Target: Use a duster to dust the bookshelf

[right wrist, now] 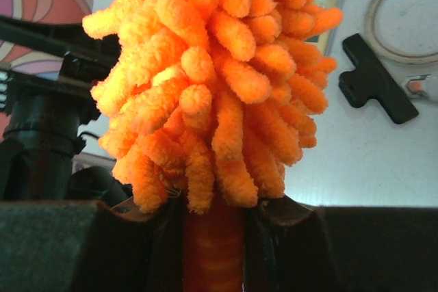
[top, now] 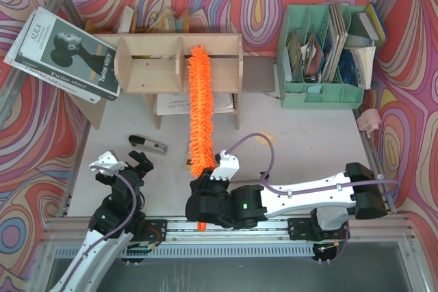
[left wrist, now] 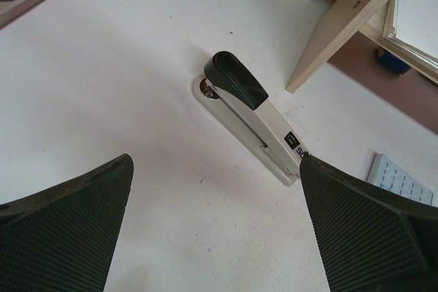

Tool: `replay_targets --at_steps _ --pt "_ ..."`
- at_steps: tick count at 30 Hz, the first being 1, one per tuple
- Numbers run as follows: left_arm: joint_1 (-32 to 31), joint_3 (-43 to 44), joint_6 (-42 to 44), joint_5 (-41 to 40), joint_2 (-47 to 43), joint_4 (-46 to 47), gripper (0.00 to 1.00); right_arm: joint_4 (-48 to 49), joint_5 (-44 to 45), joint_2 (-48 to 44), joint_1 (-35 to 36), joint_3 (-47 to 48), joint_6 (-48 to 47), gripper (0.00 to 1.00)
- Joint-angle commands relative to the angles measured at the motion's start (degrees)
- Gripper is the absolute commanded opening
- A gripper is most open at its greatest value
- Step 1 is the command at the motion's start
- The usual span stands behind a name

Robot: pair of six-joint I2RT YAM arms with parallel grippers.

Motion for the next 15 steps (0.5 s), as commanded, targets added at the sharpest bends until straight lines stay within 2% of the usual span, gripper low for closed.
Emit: replay_targets --at_steps 1,4,6,11,15 --pt "-0.03 -0.10 1.27 0.38 -0.79 1.89 0.98 -8.50 4.48 -2.06 -1.51 -0.22 10.34 0.00" --pt "-0.04 -0.30 1.60 0.81 -0.70 2.45 0.98 -7.70 6.06 -2.99 -1.52 -0.47 8.88 0.00" --pt "-0.08 -0.43 1.69 0.92 -0.74 2.71 0.98 -3.75 5.85 -2.82 -1.53 -0.75 4.12 0.00" --pt "-0.06 -0.57 1.97 1.10 -0.40 3.36 0.98 9.67 1.60 0.17 -2.08 -0.58 -9.20 0.00" --pt "-0.07 -0.66 2.14 1.05 -0.51 3.56 0.98 12.01 -1.45 1.76 -2.57 0.82 -12.76 0.00"
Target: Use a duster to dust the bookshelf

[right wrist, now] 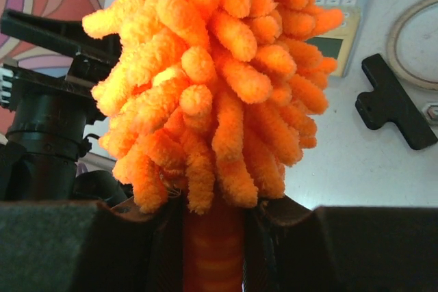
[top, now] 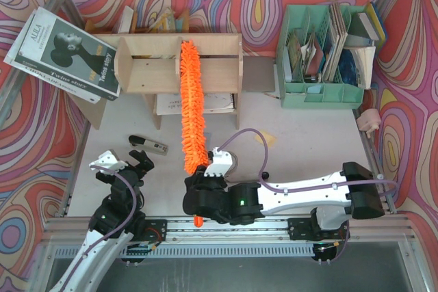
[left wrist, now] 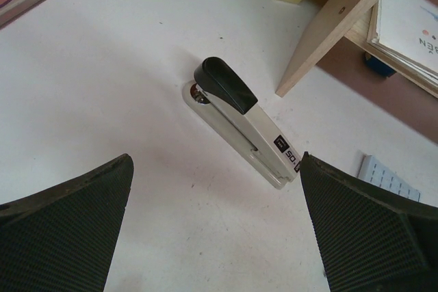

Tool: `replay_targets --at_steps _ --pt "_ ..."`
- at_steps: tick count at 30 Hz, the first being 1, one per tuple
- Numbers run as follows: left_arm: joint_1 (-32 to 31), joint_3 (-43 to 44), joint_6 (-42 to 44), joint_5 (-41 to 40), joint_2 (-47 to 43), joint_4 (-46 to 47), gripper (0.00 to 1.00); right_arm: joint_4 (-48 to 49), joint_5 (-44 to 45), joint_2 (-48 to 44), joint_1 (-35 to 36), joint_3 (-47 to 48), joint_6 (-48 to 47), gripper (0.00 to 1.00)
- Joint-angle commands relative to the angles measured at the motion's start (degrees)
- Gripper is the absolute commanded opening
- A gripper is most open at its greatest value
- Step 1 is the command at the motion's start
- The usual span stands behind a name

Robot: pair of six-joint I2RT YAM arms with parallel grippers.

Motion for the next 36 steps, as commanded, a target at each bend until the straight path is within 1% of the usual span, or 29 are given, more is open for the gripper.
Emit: replay_targets --at_steps 1,2,4,9,11,13,14,17,23,26,30,31,34,36 --pt "-0.08 -0.66 1.09 0.21 -0.55 1.62 0.98 6.04 -0.40 1.05 -0.59 1.44 -6.69 0.00" --pt "-0.08 -0.66 1.09 0.15 -0.59 1.65 0.98 5.22 -0.16 0.72 -0.65 0.95 -5.45 0.00" --pt "-0.03 -0.66 1.18 0.01 -0.58 1.76 0.98 0.34 2.10 -0.89 -0.85 0.06 -0.32 0.00" --pt "-0.11 -0.68 1.14 0.01 -0.58 1.79 0.98 -20.84 8.81 -5.00 -0.88 -1.78 22.25 0.00" --pt "-0.07 -0.66 1.09 0.27 -0.61 1.63 0.98 -24.94 9.45 -5.96 -0.89 -2.18 27.67 0.00" --pt "-0.08 -0.70 1.15 0.44 -0.62 1.66 0.98 -24.01 8.61 -6.14 -0.90 -3.07 28.30 0.00" --pt "-0.01 -0.74 1.14 0.44 -0.57 1.74 0.98 -22.25 7.87 -5.88 -0.86 -3.54 26.91 0.00" --pt "-0.08 -0.74 1.18 0.49 -0.51 1.79 0.98 -12.45 5.33 -3.93 -0.90 -3.47 16.93 0.00" --pt "0.00 -0.70 1.02 0.45 -0.70 1.54 0.98 1.59 -0.15 2.87 -0.88 3.23 -1.49 0.00" --pt "-0.04 -0.66 1.01 0.44 -0.74 1.36 0.98 4.38 -2.25 4.49 -0.86 4.55 -4.38 0.00" --pt "-0.04 -0.66 0.96 0.57 -0.74 1.35 0.98 -0.46 0.09 3.13 -0.89 3.75 0.28 0.00" --pt "-0.07 -0.66 0.92 0.54 -0.68 1.35 0.98 -2.29 1.26 2.30 -0.89 3.18 3.23 0.00" --pt "-0.06 -0.66 1.01 0.63 -0.71 1.48 0.98 -14.64 4.78 -0.89 -0.90 1.36 16.51 0.00" --pt "-0.04 -0.66 1.01 0.72 -0.77 1.46 0.98 -21.01 6.20 -2.40 -0.88 0.27 23.54 0.00"
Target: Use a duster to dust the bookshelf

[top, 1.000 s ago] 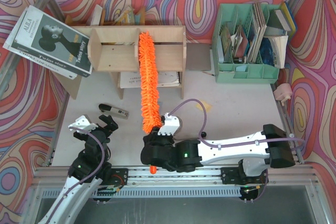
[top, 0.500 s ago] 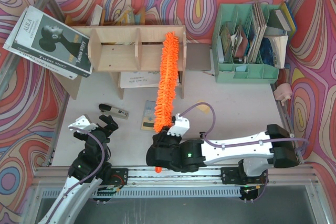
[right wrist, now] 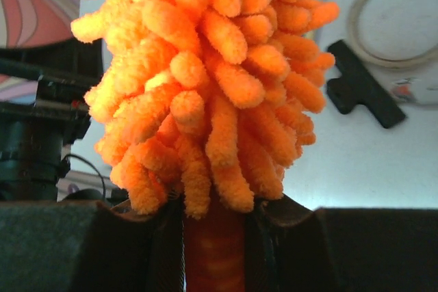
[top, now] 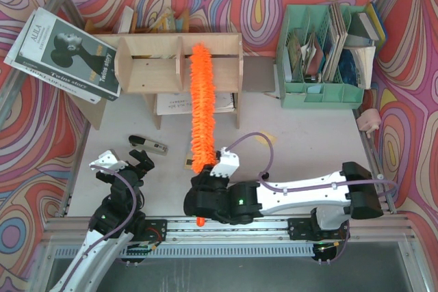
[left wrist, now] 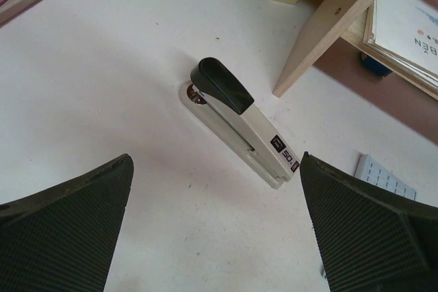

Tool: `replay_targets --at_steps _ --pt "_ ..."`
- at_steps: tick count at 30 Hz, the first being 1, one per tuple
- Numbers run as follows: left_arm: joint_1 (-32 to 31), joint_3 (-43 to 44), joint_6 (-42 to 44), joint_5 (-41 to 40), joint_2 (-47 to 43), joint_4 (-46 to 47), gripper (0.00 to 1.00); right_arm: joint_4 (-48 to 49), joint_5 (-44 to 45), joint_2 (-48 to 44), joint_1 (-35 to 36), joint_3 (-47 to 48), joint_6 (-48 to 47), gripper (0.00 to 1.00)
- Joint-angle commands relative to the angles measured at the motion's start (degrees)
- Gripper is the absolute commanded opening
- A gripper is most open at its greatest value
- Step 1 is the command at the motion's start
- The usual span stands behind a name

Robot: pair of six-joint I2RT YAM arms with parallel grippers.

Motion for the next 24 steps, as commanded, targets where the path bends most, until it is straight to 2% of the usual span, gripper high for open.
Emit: replay_targets --at_steps 1,4,6,8,13,16,20,24 --pt "-0.04 -0.64 0.77 0.33 -0.75 0.78 0.98 -17.30 6.95 -5.42 -0.21 -2.26 18.82 0.00" --pt "-0.05 -0.63 0.77 0.27 -0.77 0.73 0.98 -22.68 7.36 -6.66 -0.22 -2.99 24.54 0.00" --pt "-0.04 -0.63 0.77 0.25 -0.78 0.69 0.98 -21.91 7.24 -6.54 -0.21 -2.96 23.39 0.00" --pt "-0.08 -0.63 0.77 0.32 -0.75 0.70 0.98 -17.13 7.00 -5.84 -0.22 -2.39 17.24 0.00" --pt "-0.08 -0.63 0.83 0.39 -0.70 0.85 0.98 5.65 2.22 -3.38 -0.18 -1.63 -4.87 0.00" --pt "-0.06 -0.63 0.77 0.42 -0.76 0.72 0.98 9.51 -0.55 -1.39 -0.22 0.31 -10.31 0.00" --pt "-0.06 -0.63 0.77 0.42 -0.75 0.69 0.98 6.07 1.02 -1.59 -0.22 0.77 -8.61 0.00" --pt "-0.07 -0.63 0.85 0.46 -0.73 0.78 0.98 -0.85 5.60 -5.64 -0.22 -2.26 0.26 0.00"
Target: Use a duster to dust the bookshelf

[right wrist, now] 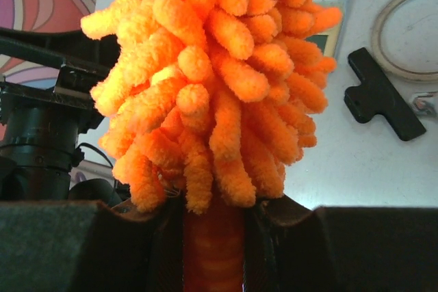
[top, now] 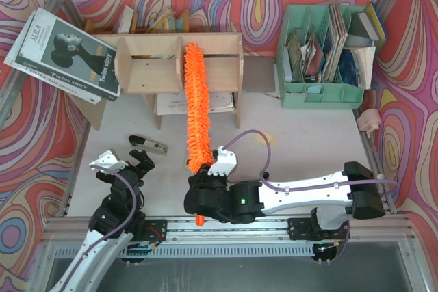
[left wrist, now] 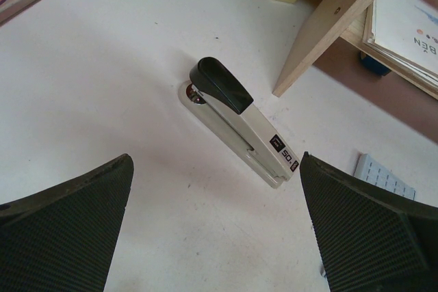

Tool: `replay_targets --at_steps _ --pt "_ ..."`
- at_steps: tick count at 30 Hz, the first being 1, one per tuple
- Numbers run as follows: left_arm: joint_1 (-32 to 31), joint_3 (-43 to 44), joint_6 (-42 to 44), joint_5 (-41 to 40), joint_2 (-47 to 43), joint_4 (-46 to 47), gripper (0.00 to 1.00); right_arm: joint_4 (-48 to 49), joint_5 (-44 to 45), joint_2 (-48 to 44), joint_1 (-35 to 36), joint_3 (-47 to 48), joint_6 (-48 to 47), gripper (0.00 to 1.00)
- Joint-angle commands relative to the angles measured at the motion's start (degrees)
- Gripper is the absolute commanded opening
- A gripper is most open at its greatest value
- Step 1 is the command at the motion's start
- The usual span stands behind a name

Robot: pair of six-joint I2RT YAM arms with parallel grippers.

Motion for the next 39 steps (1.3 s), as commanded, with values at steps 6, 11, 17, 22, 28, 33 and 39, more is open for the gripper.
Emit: replay_targets --at_steps 6,11,17,22,28,33,39 --pt "-0.09 -0.72 1.01 0.50 -0.66 0.98 0.98 -11.19 9.03 -6.19 -0.14 -2.78 13.47 0.00" --pt "-0.04 -0.76 1.03 0.60 -0.68 1.08 0.98 0.91 5.76 -2.05 0.45 1.28 -1.96 0.00" --pt "-0.06 -0.76 1.03 0.60 -0.66 1.07 0.98 4.33 5.31 0.74 1.19 4.47 -7.41 0.00" --pt "-0.11 -0.81 1.12 0.61 -0.66 1.19 0.98 -8.79 10.06 -3.24 1.20 1.81 7.43 0.00" --pt "-0.07 -0.85 1.20 0.69 -0.59 1.31 0.98 -33.00 12.34 -4.40 1.25 2.01 32.96 0.00" --pt "-0.08 -0.81 1.20 0.78 -0.68 1.33 0.98 -31.97 12.94 -3.15 1.56 4.25 30.49 0.00" --pt "-0.01 -0.81 1.20 0.79 -0.63 1.27 0.98 -35.89 17.69 -2.82 3.14 8.71 31.50 0.00"
